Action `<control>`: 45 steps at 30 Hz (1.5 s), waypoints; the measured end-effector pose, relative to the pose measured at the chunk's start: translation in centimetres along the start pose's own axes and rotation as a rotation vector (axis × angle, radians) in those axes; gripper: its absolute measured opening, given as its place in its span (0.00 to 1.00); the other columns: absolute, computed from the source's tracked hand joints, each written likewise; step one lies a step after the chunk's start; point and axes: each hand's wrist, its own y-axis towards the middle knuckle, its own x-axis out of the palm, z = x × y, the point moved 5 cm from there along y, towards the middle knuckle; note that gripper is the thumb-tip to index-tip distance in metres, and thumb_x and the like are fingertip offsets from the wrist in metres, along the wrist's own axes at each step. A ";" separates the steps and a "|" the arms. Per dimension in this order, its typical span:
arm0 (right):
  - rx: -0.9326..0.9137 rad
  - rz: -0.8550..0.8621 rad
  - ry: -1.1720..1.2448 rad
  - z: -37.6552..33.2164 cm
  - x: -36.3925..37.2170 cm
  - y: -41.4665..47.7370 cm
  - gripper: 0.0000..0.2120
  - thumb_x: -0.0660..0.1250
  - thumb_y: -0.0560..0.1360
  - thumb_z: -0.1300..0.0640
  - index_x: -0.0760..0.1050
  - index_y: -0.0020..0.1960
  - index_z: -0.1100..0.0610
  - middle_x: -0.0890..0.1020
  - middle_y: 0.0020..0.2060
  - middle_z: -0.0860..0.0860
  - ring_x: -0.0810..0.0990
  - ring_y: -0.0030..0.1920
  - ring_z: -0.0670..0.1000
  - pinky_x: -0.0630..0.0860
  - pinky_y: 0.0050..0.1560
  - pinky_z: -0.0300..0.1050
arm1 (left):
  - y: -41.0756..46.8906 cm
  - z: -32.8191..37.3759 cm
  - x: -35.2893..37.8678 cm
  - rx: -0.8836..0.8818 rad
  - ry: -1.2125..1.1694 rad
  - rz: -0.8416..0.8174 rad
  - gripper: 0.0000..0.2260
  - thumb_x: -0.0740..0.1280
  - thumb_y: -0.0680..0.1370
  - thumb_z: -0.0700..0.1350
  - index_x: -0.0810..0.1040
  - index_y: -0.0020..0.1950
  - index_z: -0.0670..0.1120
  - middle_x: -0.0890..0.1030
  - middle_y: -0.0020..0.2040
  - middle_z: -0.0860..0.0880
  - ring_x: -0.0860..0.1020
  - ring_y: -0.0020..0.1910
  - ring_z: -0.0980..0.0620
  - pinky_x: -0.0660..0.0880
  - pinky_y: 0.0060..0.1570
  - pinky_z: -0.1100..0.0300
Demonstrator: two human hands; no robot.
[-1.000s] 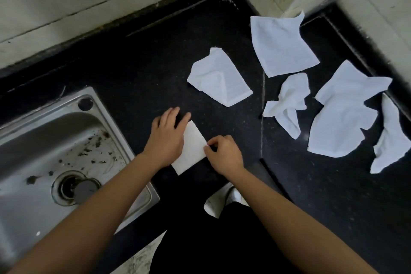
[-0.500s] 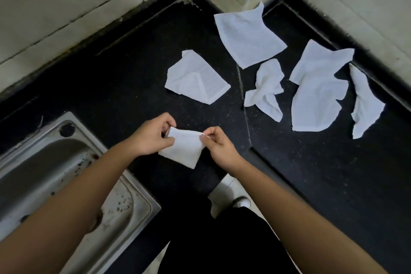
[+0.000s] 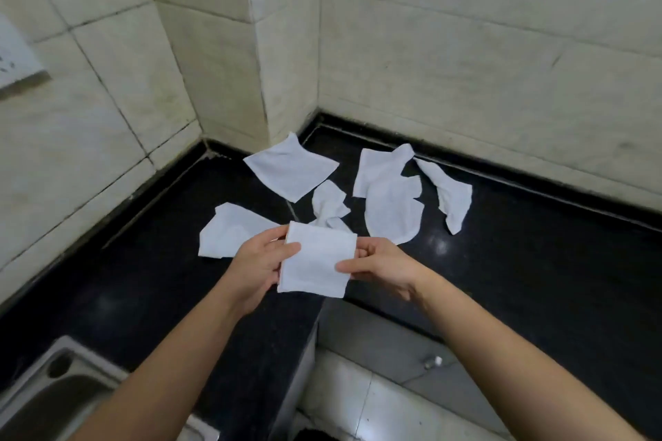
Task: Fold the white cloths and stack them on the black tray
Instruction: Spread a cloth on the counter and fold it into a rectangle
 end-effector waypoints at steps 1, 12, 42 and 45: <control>-0.032 0.035 -0.009 -0.3 -1.6 -2.4 0.18 0.73 0.74 0.66 0.79 0.63 0.60 0.86 0.55 0.54 0.84 0.57 0.52 0.79 0.60 0.46 | -0.6 0.6 2.7 0.014 0.020 -0.061 0.15 0.68 0.79 0.39 0.77 0.66 0.44 0.84 0.57 0.44 0.82 0.57 0.44 0.78 0.59 0.43; -0.378 0.653 0.155 6.0 -16.8 -35.0 0.08 0.72 0.76 0.60 0.80 0.55 0.61 0.85 0.50 0.58 0.83 0.50 0.53 0.79 0.50 0.44 | -12.5 -2.7 33.3 0.108 0.280 -0.494 0.11 0.68 0.79 0.40 0.80 0.62 0.44 0.85 0.54 0.44 0.83 0.55 0.44 0.80 0.52 0.49; -0.249 1.307 0.413 23.7 -62.1 -84.2 0.28 0.71 0.74 0.70 0.70 0.70 0.54 0.82 0.51 0.58 0.85 0.51 0.54 0.82 0.44 0.48 | -20.9 -17.3 107.2 0.118 0.506 -1.178 0.23 0.72 0.74 0.32 0.73 0.64 0.51 0.85 0.50 0.46 0.82 0.44 0.50 0.76 0.33 0.58; -0.256 1.316 0.424 24.3 -65.5 -86.4 0.29 0.72 0.73 0.70 0.70 0.70 0.53 0.83 0.54 0.59 0.84 0.54 0.55 0.82 0.46 0.49 | -21.0 -17.5 111.2 0.147 0.519 -1.175 0.24 0.71 0.74 0.31 0.73 0.66 0.50 0.83 0.51 0.45 0.82 0.42 0.51 0.77 0.31 0.59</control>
